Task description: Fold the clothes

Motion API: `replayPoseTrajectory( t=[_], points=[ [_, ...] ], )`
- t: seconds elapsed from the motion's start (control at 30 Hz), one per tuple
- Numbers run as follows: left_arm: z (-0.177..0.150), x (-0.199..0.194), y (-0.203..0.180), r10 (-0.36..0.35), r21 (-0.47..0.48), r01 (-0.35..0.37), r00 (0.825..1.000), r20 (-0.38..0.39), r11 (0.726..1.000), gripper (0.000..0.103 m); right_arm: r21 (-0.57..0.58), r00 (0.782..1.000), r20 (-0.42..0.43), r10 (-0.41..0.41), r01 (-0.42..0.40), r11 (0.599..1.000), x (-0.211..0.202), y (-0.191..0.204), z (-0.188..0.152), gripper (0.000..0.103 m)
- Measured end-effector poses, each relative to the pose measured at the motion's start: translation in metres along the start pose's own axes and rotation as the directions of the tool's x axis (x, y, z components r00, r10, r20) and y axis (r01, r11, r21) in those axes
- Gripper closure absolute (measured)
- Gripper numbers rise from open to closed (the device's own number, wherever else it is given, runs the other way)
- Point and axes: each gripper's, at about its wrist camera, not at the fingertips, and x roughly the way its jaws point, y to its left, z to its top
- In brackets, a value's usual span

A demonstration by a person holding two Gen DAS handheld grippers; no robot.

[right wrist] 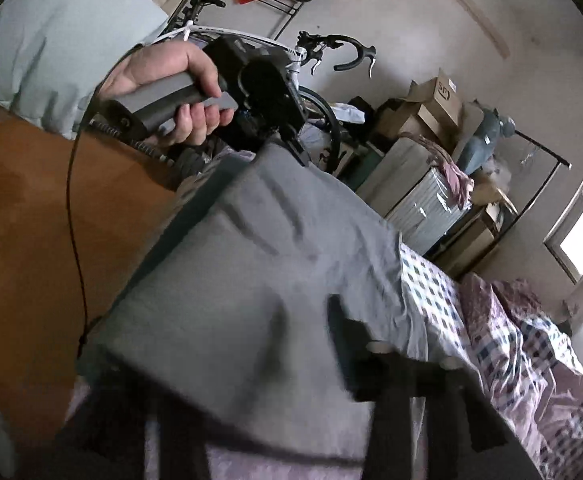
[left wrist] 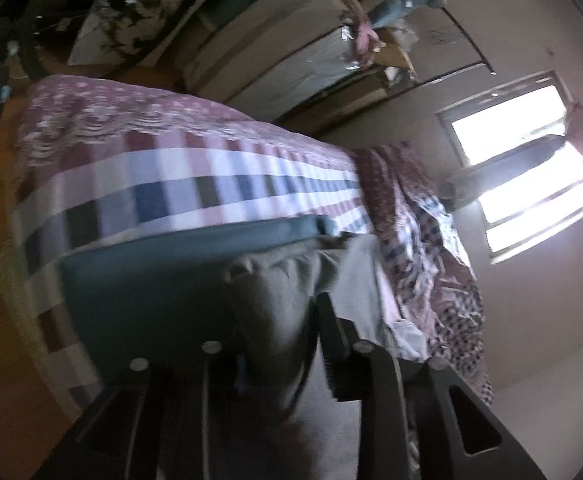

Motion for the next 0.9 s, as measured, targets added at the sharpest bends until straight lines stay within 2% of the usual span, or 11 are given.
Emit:
replayPoseTrajectory(
  t=[0.03,0.07,0.17,0.27,0.33,0.5,0.6,0.73,0.83,0.9],
  points=[
    [0.000,-0.006,0.003,0.017,-0.003,-0.017,1.000,0.017,1.000,0.053,0.010,1.000,-0.006,0.012,-0.012,1.000,-0.005,0.000,-0.002,0.042],
    [0.000,-0.013,0.005,0.024,-0.008,-0.024,0.999,0.039,1.000,0.041,0.021,1.000,-0.008,0.023,-0.023,1.000,-0.011,0.001,-0.004,0.032],
    [-0.003,-0.038,0.005,0.036,-0.014,-0.035,0.993,0.109,0.999,0.024,0.048,0.999,0.007,0.048,-0.048,0.998,-0.042,0.005,-0.015,0.018],
    [-0.010,-0.056,-0.009,0.034,0.015,-0.037,0.989,0.143,0.999,0.018,0.081,0.998,0.027,0.048,-0.050,0.995,-0.077,0.006,-0.023,0.017],
    [-0.020,-0.066,-0.030,0.018,0.060,-0.027,0.988,0.156,0.998,0.017,0.120,0.999,0.037,0.015,-0.020,0.993,-0.105,0.005,-0.032,0.016],
    [-0.066,-0.073,-0.108,-0.085,0.224,0.051,0.986,0.145,0.973,0.013,0.279,0.993,0.048,-0.106,0.088,0.956,-0.183,-0.007,-0.065,0.012],
    [-0.108,-0.063,-0.159,-0.147,0.314,0.111,0.985,0.095,0.943,0.013,0.403,0.981,0.038,-0.191,0.160,0.901,-0.232,-0.023,-0.096,0.010],
    [-0.173,-0.040,-0.230,-0.221,0.399,0.207,0.975,-0.010,0.893,0.013,0.559,0.952,-0.001,-0.306,0.254,0.789,-0.292,-0.045,-0.144,0.009],
    [-0.228,-0.018,-0.282,-0.275,0.436,0.298,0.954,-0.117,0.849,0.012,0.655,0.926,-0.053,-0.373,0.315,0.687,-0.334,-0.064,-0.184,0.009],
    [-0.272,-0.002,-0.316,-0.315,0.447,0.369,0.929,-0.193,0.814,0.004,0.696,0.907,-0.081,-0.413,0.348,0.629,-0.359,-0.073,-0.206,0.009]
  ],
)
